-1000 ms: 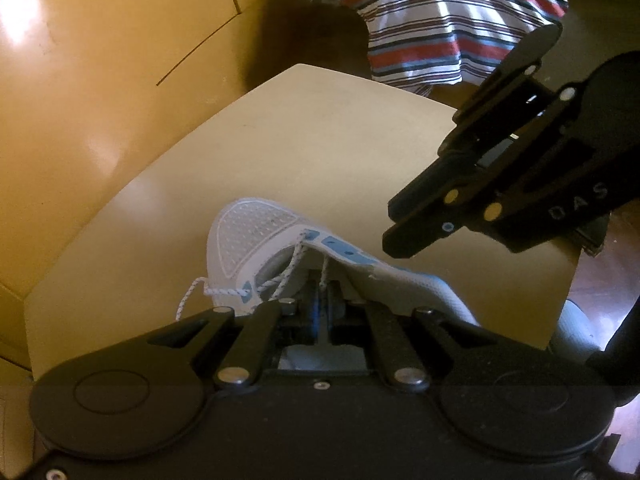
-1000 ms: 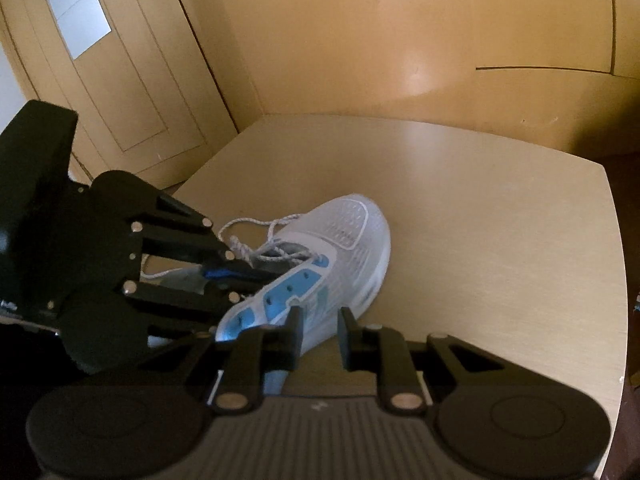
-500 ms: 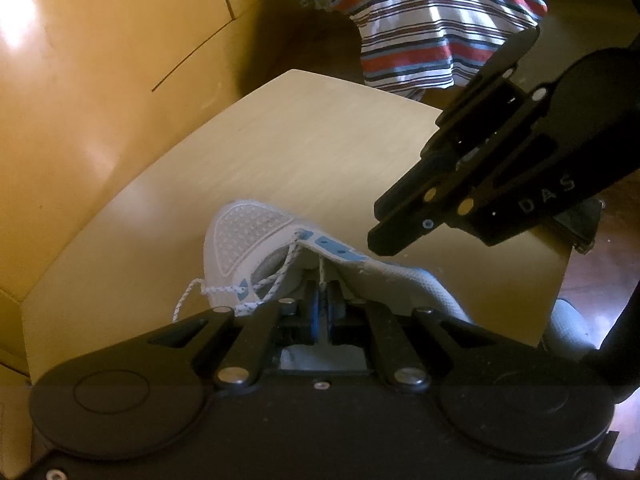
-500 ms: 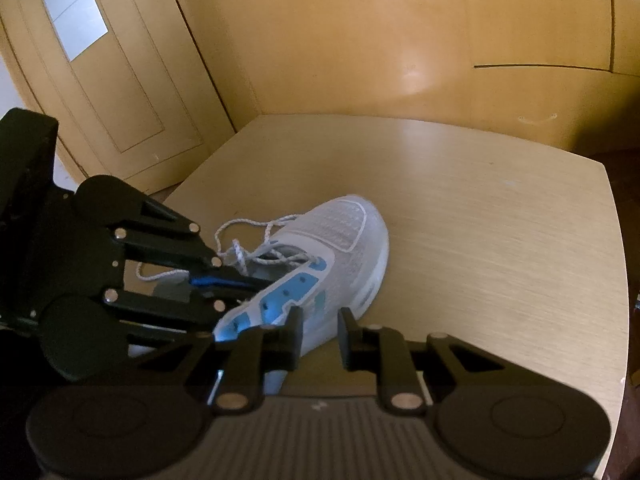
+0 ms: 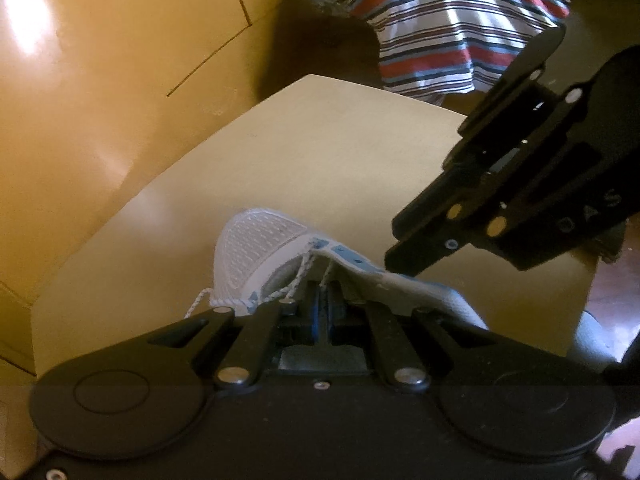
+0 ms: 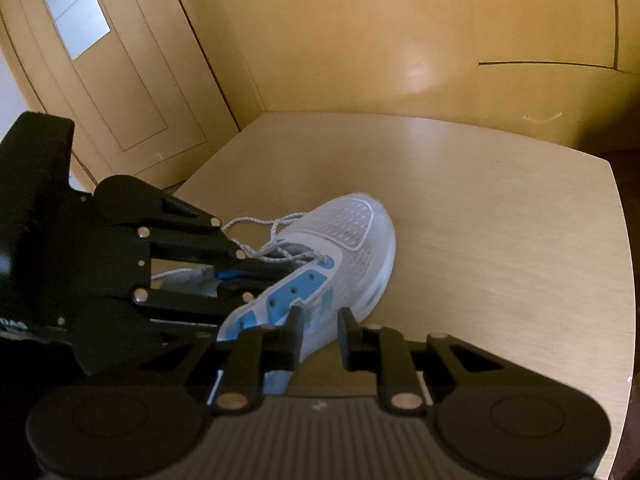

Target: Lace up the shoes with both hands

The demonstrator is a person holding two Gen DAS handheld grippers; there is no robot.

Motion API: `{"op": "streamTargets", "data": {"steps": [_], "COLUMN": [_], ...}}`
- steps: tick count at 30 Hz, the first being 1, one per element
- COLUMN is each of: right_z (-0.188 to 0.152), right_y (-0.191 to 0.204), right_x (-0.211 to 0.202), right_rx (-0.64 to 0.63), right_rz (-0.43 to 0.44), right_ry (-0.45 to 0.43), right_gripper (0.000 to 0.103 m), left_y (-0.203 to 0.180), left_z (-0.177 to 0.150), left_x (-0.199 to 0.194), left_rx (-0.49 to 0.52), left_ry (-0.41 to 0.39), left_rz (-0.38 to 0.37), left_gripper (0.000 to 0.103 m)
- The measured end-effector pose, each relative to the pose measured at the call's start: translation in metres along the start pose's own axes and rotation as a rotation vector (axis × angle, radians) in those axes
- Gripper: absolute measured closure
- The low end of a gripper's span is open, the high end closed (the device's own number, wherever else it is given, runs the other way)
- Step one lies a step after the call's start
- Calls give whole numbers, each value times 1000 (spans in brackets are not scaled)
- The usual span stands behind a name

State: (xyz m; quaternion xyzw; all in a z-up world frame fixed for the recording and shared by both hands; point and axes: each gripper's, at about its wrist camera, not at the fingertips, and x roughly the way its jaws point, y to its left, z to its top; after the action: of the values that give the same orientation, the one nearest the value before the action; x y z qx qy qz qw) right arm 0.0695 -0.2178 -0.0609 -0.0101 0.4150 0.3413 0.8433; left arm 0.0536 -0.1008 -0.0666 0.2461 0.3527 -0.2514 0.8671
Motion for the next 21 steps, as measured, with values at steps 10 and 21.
{"op": "streamTargets", "data": {"steps": [10,21], "right_z": [-1,-2], "right_y": [-3,-12], "right_x": [1,1], "right_rx": [1,4], "right_rz": [0,-1], "right_ry": [4,3], "right_gripper": [84,84], "left_y": [-16,-18], "left_z": [-11,-14], "left_x": [-6,-17], "left_rx": [132,127], "left_ry": [-10,-20], "left_rz": [54,68], "left_gripper": [102,102]}}
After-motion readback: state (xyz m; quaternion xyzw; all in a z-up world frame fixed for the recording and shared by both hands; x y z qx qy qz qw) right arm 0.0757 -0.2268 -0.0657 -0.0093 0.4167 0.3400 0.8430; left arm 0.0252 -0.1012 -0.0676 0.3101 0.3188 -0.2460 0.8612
